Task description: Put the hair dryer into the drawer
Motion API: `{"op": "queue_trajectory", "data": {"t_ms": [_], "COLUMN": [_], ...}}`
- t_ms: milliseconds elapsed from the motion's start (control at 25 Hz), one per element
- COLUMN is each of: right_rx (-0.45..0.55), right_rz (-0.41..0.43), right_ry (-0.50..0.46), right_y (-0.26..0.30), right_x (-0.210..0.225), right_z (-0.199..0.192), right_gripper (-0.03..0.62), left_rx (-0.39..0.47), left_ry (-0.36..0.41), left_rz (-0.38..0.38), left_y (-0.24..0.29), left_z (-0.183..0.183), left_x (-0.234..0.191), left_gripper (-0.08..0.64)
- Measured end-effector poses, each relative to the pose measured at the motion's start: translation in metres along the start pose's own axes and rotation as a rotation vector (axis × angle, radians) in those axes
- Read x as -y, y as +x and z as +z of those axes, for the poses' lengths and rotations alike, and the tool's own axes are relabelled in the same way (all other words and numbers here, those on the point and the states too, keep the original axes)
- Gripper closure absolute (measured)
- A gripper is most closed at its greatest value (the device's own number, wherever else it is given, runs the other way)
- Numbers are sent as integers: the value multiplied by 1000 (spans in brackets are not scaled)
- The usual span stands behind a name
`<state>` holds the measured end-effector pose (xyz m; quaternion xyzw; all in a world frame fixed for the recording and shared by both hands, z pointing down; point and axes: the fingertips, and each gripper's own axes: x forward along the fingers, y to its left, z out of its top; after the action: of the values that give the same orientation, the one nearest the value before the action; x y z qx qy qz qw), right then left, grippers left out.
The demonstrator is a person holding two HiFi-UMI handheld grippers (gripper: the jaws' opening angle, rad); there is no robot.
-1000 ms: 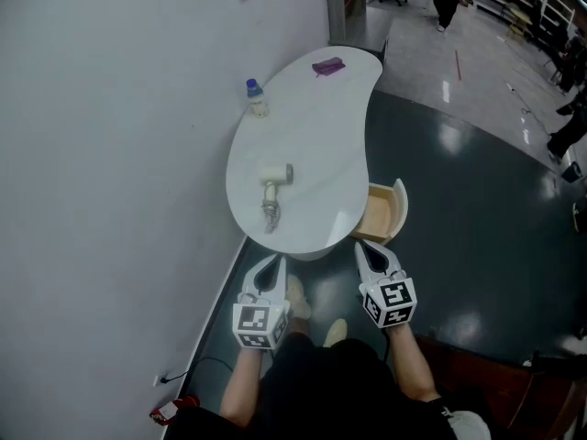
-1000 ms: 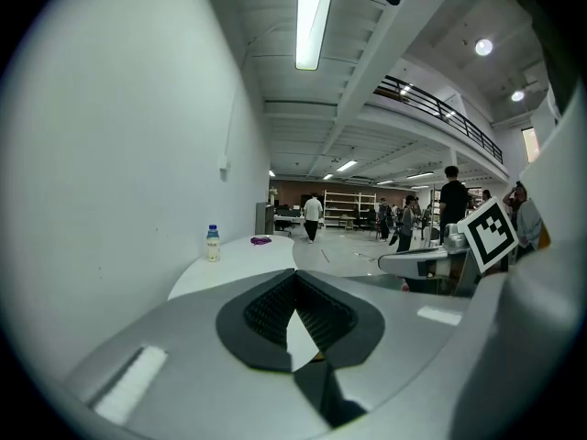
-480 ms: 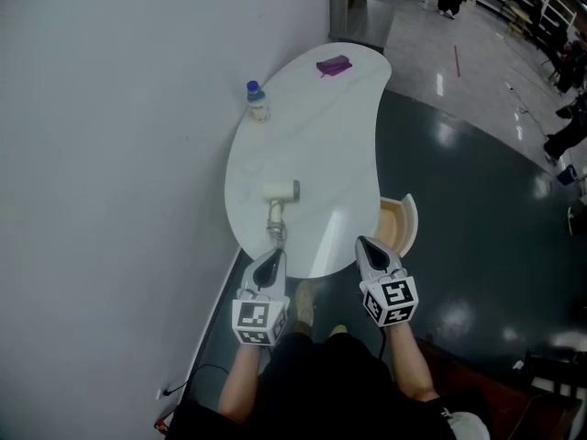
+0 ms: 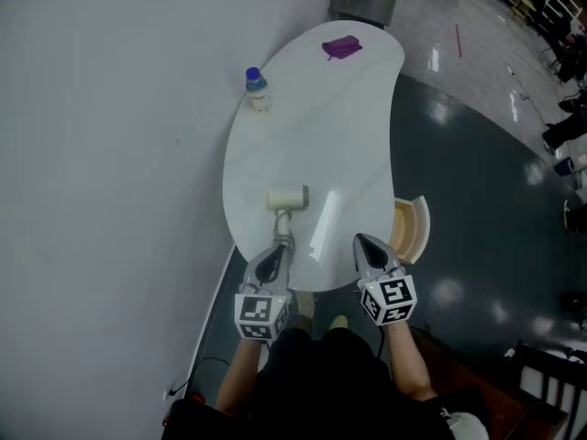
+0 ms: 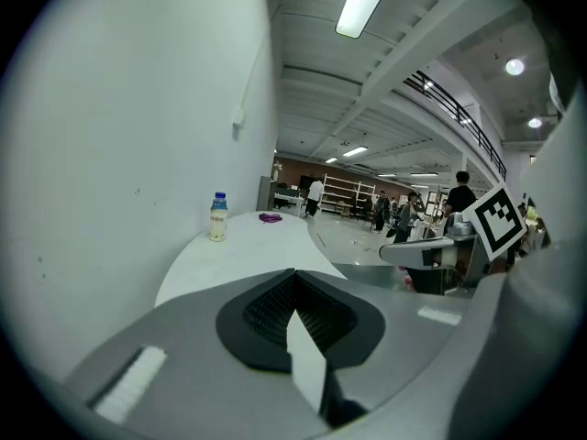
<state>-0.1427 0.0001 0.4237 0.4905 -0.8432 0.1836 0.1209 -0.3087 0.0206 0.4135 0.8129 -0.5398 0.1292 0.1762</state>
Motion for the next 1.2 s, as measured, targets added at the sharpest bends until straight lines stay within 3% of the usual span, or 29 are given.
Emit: {"op": "queue_trajectory", "data": {"t_ms": [840, 1200], "right_rx": [-168, -190], "right_rz": [-46, -55], "right_ry": [86, 91], "right_y": [82, 97], "right_x": [23, 29], "right_z": [-64, -66], "right_gripper": [589, 589], "left_rx": [-193, -262], "left_ry": [-73, -110], "left_rz": [-67, -17], "left_y": [97, 118], "left_z": [-76, -92], "left_x": [-53, -72], "left_gripper": [552, 527]}}
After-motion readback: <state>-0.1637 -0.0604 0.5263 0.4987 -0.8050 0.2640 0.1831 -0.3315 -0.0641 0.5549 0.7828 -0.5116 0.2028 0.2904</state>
